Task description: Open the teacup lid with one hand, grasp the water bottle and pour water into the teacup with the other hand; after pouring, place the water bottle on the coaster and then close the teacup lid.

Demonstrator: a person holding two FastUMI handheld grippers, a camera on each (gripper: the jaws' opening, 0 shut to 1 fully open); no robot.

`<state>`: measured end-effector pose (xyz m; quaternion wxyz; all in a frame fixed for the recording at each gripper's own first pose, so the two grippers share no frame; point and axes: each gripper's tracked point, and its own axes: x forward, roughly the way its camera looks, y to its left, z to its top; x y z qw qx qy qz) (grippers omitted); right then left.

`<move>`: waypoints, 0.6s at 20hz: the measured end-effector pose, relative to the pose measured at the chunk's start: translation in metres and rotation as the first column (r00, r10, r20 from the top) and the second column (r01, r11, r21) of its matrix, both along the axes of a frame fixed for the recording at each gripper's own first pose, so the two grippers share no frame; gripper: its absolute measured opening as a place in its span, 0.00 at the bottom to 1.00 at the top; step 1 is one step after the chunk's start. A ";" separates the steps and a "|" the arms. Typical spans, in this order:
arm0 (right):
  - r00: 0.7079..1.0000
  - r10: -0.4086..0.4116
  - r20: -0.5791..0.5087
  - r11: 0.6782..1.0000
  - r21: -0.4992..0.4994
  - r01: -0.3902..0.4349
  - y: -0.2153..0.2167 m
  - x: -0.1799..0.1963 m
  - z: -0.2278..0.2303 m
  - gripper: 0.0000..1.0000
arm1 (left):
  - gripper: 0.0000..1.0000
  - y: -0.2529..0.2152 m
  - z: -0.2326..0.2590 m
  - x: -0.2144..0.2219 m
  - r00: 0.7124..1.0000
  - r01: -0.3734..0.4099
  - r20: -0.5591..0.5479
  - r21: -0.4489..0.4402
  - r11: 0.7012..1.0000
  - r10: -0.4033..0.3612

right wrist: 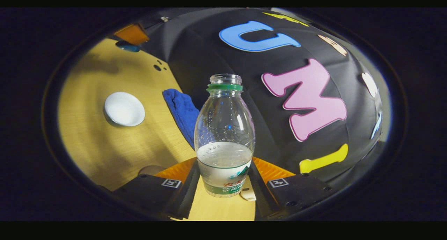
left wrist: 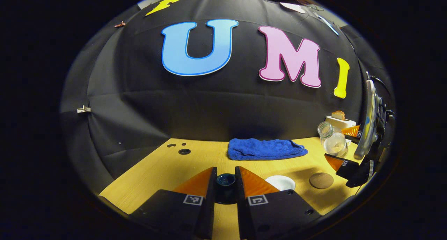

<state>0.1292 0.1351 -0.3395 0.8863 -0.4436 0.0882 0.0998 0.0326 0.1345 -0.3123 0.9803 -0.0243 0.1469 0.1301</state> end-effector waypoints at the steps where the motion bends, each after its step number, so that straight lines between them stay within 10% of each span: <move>1: 1.000 0.010 0.009 0.999 -0.033 -0.010 0.001 0.001 0.000 0.75 | 0.31 0.001 -0.001 -0.001 1.000 -0.003 0.000 -0.003 1.000 0.003; 12: 0.986 0.143 0.081 0.940 -0.324 -0.109 0.018 0.010 -0.007 0.75 | 0.28 0.016 -0.013 -0.016 0.999 -0.041 -0.015 -0.006 0.999 0.041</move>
